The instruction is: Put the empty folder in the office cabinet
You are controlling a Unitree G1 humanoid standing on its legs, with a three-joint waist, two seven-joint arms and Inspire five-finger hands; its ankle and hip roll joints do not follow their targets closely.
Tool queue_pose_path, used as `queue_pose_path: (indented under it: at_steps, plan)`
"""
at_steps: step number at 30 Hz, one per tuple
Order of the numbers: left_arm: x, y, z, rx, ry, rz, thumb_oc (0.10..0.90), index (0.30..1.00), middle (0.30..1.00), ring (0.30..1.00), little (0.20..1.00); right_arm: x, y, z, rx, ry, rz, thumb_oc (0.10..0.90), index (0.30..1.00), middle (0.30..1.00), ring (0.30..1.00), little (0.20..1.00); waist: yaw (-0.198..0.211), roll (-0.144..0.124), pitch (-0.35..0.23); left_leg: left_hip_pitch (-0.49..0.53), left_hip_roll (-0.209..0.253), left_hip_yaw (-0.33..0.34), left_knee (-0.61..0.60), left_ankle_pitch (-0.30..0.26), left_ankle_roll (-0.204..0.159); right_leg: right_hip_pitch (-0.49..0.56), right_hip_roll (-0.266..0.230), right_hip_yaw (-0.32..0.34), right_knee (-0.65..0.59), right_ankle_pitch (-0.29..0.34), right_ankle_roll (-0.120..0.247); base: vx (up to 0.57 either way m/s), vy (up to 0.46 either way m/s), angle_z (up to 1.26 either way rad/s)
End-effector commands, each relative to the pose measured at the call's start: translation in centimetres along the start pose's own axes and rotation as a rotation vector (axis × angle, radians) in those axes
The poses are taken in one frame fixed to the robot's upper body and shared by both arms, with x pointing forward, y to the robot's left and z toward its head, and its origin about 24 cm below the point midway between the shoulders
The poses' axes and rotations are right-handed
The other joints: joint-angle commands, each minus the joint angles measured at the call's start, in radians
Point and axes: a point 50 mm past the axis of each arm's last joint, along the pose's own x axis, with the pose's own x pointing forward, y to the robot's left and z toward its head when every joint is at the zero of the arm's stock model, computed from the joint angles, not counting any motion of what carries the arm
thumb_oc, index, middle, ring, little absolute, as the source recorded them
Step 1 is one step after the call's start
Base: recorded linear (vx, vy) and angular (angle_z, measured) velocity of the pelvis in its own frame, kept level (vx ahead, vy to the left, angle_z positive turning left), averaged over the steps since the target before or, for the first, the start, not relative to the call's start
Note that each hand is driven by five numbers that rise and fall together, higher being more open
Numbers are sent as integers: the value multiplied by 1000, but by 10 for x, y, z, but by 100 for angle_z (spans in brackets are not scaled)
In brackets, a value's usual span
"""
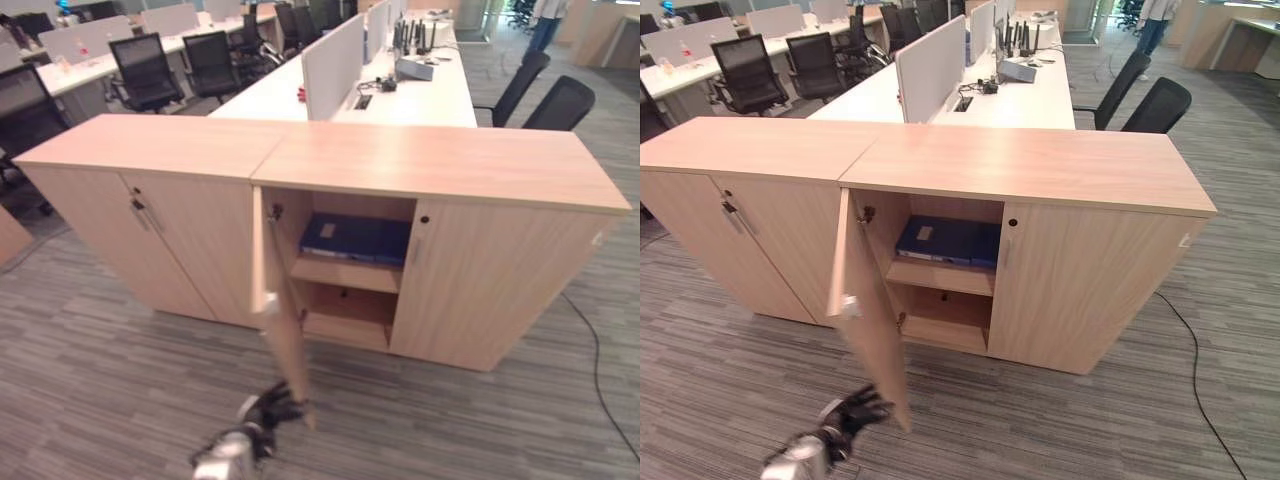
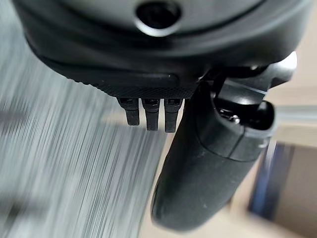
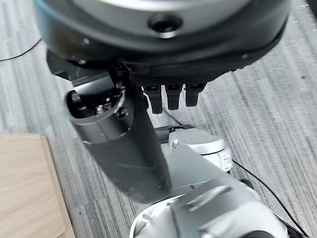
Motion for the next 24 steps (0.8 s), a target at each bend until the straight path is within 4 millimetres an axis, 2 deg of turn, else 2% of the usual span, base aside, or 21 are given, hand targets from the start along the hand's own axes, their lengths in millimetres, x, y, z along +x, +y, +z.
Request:
queue_pose_path:
  at_steps: [1, 2, 5, 9, 14, 20, 24]
  plan:
    - [-1, -26, 74, -160, -281, -225, 800, 900, 900, 900, 900, 1, 4, 5, 5, -8, 8, 800, 900, 900, 900, 900, -10, 45, -2, 25, -13, 0, -5, -147, 4, -48, 12, -64, -24, -17, 51, 38, -23, -4]
    - [-16, -33, 70, -189, -264, -282, 800, 900, 900, 900, 900, 1, 16, 10, 74, -47, 48, 800, 900, 900, 900, 900, -4, 37, -1, 26, -9, -1, -5, -150, 2, -49, 16, -56, -24, -19, 51, 28, -31, -4]
    - [-19, -39, 73, -144, -258, -298, 800, 900, 900, 900, 900, 0, 40, 17, 119, -93, 132, 800, 900, 900, 900, 900, 4, 24, -3, 30, -2, 5, -5, -152, -1, -52, 25, -51, -25, -27, 49, 23, -39, -5]
    - [-19, -29, 88, -44, -321, -217, 800, 900, 900, 900, 900, -1, 51, 22, 106, -101, 174, 800, 900, 900, 900, 900, 12, 9, -7, 36, 12, 23, -5, -154, -10, -59, 44, -35, -27, -47, 38, 30, -75, -16]
    - [-16, -25, 103, 13, -385, -173, 800, 900, 900, 900, 900, -2, 61, 30, 113, -124, 207, 800, 900, 900, 900, 900, 8, 8, -9, 44, 29, 42, -5, -154, -22, -67, 68, -11, -30, -63, 26, 32, -63, -15]
    - [-15, -14, 114, 13, -449, -91, 800, 900, 900, 900, 900, 0, 51, 28, 105, -106, 179, 800, 900, 900, 900, 900, -9, 15, -14, 52, 49, 71, -5, -154, -32, -83, 100, 29, -31, -91, 11, 49, -75, -22]
    - [-17, 1, 100, -25, -423, -20, 800, 900, 900, 900, 900, 2, 31, 18, 107, -55, 101, 800, 900, 900, 900, 900, -20, 31, -16, 58, 74, 90, -5, -150, -46, -87, 134, 59, -31, -122, -6, 68, -110, -26]
